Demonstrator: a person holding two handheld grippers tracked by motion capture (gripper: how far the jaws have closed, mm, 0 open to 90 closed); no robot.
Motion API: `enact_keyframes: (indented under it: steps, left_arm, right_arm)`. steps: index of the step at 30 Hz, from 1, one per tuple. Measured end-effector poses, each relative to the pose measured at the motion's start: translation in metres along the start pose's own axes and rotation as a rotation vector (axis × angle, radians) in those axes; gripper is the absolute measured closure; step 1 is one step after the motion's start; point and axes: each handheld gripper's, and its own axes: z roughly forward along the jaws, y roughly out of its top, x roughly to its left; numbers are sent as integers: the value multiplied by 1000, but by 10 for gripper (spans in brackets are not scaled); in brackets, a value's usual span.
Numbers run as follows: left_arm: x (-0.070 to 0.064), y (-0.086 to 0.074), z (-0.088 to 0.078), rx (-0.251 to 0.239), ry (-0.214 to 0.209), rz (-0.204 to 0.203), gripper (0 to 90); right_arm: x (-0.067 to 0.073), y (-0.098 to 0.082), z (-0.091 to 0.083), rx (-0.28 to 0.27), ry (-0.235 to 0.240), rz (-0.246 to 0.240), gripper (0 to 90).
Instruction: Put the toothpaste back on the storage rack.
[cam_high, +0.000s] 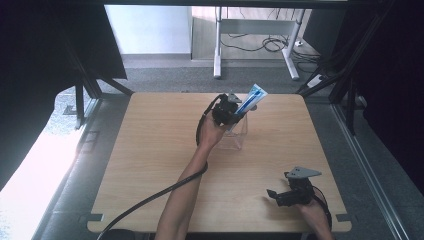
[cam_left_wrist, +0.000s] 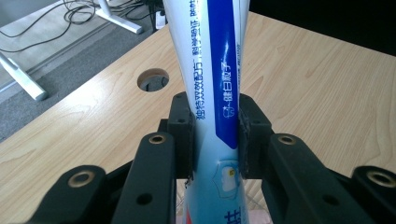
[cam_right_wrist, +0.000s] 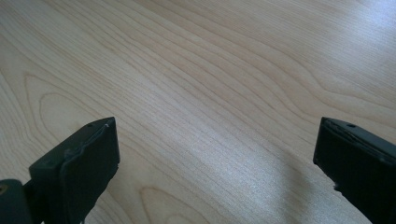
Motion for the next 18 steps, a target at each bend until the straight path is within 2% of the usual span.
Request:
enact_keyframes:
  steps: [11, 18]
  left_arm:
    - [-4, -6, 4, 14, 5, 22, 711]
    - [-6, -10, 6, 31, 7, 21, 707]
  right_arm:
    - [0, 1, -1, -8, -5, 1, 5]
    - [0, 1, -1, -12, -4, 0, 5]
